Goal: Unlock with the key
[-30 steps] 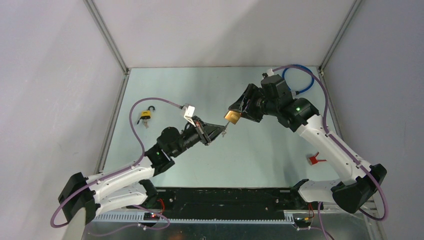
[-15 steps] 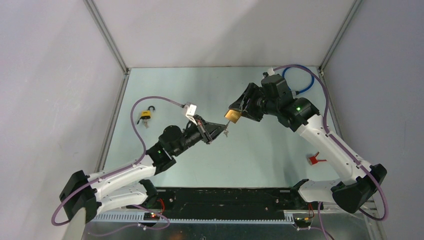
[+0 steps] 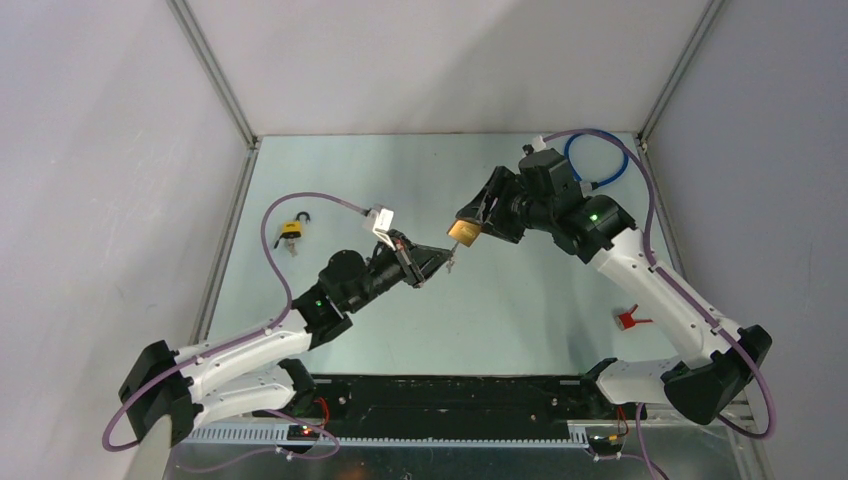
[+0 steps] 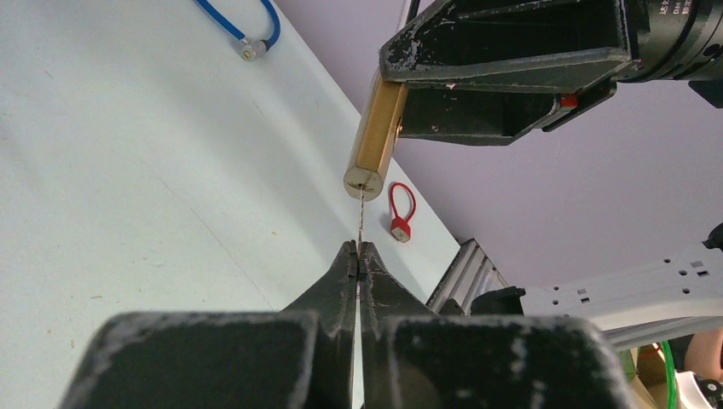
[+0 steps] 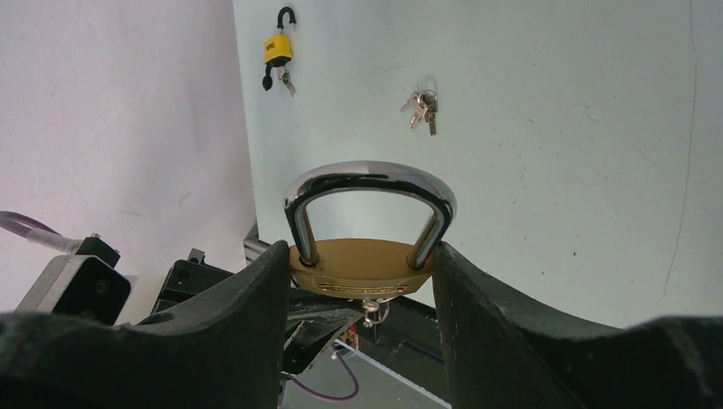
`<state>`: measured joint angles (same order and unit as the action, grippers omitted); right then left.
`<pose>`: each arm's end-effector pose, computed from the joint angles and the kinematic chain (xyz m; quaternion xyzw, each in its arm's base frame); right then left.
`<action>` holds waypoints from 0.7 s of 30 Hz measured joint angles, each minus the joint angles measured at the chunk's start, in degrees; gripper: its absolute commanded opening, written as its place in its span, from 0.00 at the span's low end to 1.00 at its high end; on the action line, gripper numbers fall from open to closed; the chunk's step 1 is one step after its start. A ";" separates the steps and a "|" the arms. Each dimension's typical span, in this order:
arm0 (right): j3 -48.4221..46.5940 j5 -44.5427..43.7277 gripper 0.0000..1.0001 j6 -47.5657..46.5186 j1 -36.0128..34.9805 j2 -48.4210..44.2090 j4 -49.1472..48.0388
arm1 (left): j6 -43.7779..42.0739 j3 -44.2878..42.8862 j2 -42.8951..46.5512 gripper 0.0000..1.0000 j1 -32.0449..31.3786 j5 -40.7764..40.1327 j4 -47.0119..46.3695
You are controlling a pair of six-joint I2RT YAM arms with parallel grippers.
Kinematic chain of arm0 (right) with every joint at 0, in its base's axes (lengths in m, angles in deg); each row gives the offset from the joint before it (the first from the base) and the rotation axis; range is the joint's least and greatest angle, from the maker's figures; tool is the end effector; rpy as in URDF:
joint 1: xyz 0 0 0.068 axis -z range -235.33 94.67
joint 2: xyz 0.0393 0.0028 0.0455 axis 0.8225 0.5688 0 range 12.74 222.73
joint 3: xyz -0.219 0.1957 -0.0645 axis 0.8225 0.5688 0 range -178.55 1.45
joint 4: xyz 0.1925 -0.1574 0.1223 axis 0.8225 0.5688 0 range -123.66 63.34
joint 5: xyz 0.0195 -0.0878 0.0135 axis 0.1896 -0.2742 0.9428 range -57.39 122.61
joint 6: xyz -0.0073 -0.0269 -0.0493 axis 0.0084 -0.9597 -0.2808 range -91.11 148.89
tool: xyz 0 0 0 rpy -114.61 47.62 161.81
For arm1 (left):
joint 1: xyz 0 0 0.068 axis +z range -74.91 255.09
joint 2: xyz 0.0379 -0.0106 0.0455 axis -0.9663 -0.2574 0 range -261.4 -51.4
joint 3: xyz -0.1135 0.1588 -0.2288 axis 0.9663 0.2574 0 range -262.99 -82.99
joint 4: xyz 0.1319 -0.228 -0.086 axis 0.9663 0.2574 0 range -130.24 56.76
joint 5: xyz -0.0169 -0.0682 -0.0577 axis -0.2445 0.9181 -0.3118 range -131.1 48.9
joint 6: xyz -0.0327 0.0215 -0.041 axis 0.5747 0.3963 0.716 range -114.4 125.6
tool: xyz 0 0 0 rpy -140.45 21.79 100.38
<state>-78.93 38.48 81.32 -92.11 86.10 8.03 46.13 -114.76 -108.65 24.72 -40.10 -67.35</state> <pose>0.2234 0.1721 0.4210 0.0970 0.8795 0.3578 0.2983 0.1507 -0.1831 0.3045 0.0659 0.6938 -0.5153 0.4987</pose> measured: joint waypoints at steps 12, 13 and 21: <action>0.00 -0.04 0.00 -0.66 -0.39 0.46 -0.35 | -1.36 -0.61 1.03 0.00 -0.13 -1.29 1.70; 0.00 0.07 0.00 -0.66 -0.39 0.48 -0.42 | -1.68 -0.61 1.29 0.00 -0.13 -1.27 1.73; -0.02 2.19 0.00 -0.63 0.02 1.05 -1.64 | -4.68 -0.61 2.21 0.00 -0.81 -1.62 1.92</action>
<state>-78.95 40.67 80.68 -92.08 87.15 6.39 41.45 -115.37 -106.45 23.91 -41.72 -65.43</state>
